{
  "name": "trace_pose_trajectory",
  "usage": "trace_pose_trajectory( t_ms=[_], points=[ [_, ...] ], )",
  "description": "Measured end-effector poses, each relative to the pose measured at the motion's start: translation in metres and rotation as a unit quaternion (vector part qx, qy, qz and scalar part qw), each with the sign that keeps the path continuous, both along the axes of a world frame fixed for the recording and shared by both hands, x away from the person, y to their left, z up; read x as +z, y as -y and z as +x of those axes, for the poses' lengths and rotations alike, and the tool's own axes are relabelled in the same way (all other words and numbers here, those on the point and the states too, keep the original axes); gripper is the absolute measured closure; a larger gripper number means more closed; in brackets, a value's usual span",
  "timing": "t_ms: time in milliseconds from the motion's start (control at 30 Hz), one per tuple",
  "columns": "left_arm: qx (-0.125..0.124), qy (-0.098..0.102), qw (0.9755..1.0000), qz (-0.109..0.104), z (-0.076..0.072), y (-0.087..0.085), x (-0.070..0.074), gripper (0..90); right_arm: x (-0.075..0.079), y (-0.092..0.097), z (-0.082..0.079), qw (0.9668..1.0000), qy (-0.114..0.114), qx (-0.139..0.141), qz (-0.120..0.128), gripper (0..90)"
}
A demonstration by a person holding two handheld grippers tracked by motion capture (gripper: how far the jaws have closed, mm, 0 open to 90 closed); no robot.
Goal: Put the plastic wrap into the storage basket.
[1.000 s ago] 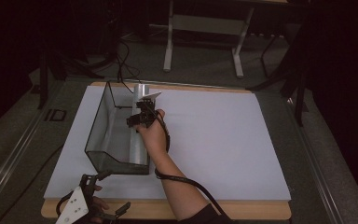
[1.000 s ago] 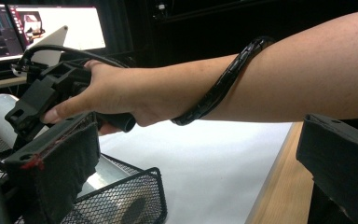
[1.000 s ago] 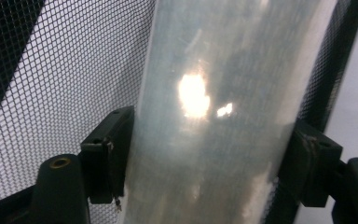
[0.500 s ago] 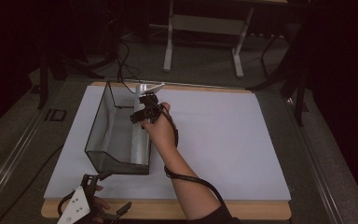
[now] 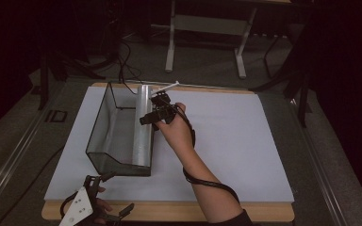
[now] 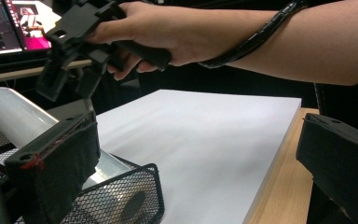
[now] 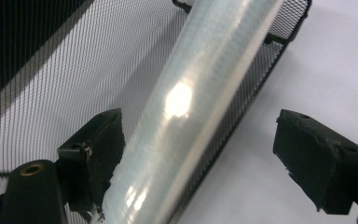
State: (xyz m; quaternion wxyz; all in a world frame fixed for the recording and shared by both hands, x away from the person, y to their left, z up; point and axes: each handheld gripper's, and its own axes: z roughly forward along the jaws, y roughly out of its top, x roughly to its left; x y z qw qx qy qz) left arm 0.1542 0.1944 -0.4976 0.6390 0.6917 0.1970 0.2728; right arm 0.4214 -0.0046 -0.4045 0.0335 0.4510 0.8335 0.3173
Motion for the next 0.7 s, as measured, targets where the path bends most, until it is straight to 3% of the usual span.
trace_pose_trajectory(
  t_ms=[300, 700],
  points=[
    [-0.003, -0.004, 1.0000, 0.000, 0.000, 0.001, -0.001, 0.0, 0.003, 0.025, -0.008, 0.9998, 0.012, 0.013, 0.006, 14.8],
    [-0.004, -0.006, 1.0000, 0.001, 0.001, 0.003, -0.002, 0.0, 0.007, 0.076, -0.032, 0.9984, 0.051, 0.015, 0.019, 14.9]
  ],
)
